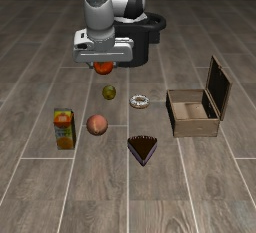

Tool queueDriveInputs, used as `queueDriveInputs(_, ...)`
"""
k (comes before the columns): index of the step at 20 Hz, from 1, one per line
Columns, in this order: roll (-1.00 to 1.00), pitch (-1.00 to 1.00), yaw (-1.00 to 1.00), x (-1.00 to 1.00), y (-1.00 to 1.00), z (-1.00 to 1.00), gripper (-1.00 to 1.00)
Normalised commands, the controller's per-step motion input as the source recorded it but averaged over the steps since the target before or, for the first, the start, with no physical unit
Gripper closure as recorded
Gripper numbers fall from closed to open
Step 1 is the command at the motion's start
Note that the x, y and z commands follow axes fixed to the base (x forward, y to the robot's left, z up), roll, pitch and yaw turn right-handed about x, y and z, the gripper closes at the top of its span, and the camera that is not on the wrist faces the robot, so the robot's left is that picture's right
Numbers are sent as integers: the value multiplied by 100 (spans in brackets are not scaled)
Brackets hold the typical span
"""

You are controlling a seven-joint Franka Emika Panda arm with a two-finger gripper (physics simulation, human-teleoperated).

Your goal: Pick up the tomato and place it in the box

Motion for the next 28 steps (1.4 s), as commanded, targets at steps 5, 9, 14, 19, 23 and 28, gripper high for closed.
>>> queueDriveInputs(5, 0, 0, 0, 0, 100, 0, 100)
queueDriveInputs(9, 0, 0, 0, 0, 100, 0, 100)
queueDriveInputs(14, 0, 0, 0, 0, 100, 0, 100)
queueDriveInputs(19, 0, 0, 0, 0, 100, 0, 100)
queueDriveInputs(23, 0, 0, 0, 75, 25, 0, 100)
queueDriveInputs(28, 0, 0, 0, 80, 20, 0, 100)
